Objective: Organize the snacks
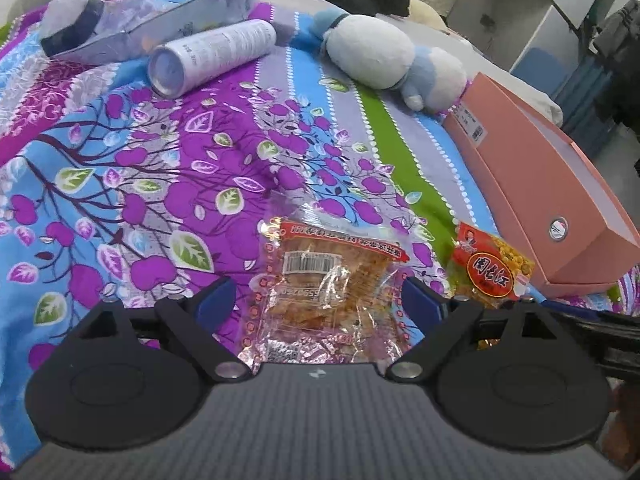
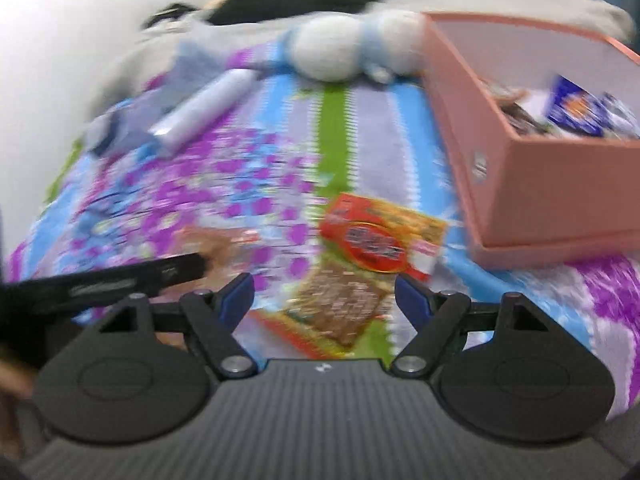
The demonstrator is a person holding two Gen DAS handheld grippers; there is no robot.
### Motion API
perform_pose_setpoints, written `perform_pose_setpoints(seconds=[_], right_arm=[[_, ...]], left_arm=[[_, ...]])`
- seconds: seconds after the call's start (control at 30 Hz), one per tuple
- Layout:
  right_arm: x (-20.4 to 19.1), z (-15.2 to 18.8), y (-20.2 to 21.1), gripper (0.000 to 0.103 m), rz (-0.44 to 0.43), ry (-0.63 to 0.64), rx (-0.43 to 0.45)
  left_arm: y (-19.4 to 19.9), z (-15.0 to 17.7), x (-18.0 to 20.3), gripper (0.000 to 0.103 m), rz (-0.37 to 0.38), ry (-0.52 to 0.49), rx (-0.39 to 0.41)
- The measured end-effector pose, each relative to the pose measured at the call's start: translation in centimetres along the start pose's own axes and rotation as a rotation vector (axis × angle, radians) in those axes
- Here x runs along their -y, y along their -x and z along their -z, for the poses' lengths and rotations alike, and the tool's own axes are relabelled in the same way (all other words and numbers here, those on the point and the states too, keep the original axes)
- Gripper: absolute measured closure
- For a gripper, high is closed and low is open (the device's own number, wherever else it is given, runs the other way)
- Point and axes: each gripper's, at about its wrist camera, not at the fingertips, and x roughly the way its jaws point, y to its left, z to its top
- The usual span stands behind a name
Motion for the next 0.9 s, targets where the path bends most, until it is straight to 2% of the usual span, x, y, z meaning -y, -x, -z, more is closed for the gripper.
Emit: perform_pose_setpoints(seconds=[0.13,0.2,0.27,0.33,0.47,0.63,0.73,0.77,0.83,0.9], right_arm=[[0.4,0.5,-2.5,0.024,0.08,-0.034,-0.045],[0.6,0.7,-3.3,0.024,0.066,-0.047,-0.053],[0.1,1.0,-4.0,0.024,0.059,-0.015,-0.058],[-0.6,1.3,-4.3,0.023,0.049,0.037,-0.022],[-1.5,2.0,-5.3,0.021,0.081,0.153,-0.001],[-1.3,1.8,-5.4,0.022,0.075,0.163,-0.01],[-1.3,1.8,-5.3,0.031,0.068,0.167,-0.019],[-1.5,1.8,-5.2,0.037,0.064,0.177,-0.017],[-1.8,2.0,-5.1,0.045,0.049,0.212,-0.007],[-2.0,2.0,-4.8,0.047,0.044,0.23,-0.004]], left_arm=[[-0.5,0.1,0.4,0.012,0.01,-0.048,0.017],[-0.9,0.1,0.6,0.013,0.013,-0.07,0.011],[-1.3,0.2,0.9,0.017,0.011,-0.099,0.005],[-1.6,0.5,1.2,0.022,-0.004,-0.134,0.002],[-1.7,0.7,1.0,0.026,-0.016,-0.146,0.007],[-1.7,1.0,1.0,0.032,-0.033,-0.138,0.023],[-1.4,0.8,0.9,0.043,-0.019,-0.124,0.03],[-1.3,0.7,0.7,0.051,-0.002,-0.116,0.027],[-1.1,0.8,0.6,0.057,0.013,-0.105,0.026],[-0.9,0.8,0.7,0.065,0.021,-0.112,0.03]])
